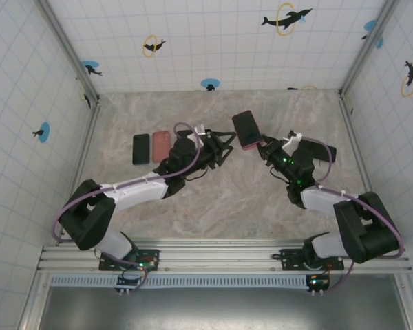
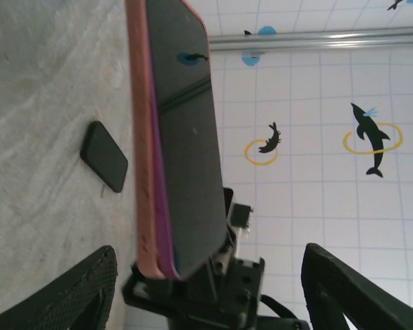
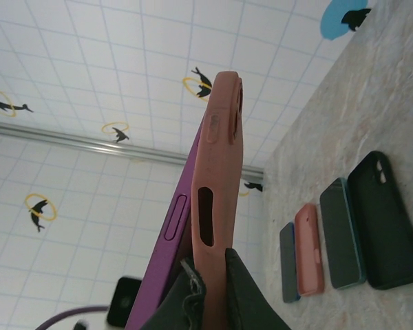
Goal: Take the phone out of the phone case
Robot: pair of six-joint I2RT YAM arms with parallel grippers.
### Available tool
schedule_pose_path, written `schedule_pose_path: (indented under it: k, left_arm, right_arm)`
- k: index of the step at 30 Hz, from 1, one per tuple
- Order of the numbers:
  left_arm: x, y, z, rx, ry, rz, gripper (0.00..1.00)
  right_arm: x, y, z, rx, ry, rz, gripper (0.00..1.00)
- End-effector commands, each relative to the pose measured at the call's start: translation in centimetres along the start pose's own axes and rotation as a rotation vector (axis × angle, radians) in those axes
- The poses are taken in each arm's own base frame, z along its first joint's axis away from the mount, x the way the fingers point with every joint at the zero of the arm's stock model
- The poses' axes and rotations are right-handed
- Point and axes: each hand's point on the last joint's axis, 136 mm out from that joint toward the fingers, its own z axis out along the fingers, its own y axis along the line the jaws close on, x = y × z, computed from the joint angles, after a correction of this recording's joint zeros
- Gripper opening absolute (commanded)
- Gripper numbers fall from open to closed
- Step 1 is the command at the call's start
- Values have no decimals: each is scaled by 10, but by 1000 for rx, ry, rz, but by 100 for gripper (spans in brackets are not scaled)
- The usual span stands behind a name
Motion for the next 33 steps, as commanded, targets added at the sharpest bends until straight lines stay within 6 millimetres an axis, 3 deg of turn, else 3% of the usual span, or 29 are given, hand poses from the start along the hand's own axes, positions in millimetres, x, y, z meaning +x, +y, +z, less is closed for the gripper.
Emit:
schedule_pose_path:
  k: [1,7,17,28,33]
  left_arm:
    - [6,-20,2,70,-41,-82,67]
    - [18,-44,22,152,-4,-123,55]
    - [20,-31,34,142,14,-157,51]
    - [39,-21,41,120,60,-152,49]
    - [33,-15,39,114,26,-161,49]
  right_arm:
    - [-17,56,9,-176,-81,-110,7]
    - [-5,54,12,-171,-55,-146,7]
    - [-6,56,9,-178,-63,-155,7]
    - [-8,49,9,-154,-72,-163,6]
    - [-7,51,8,-160,-68,-171,6]
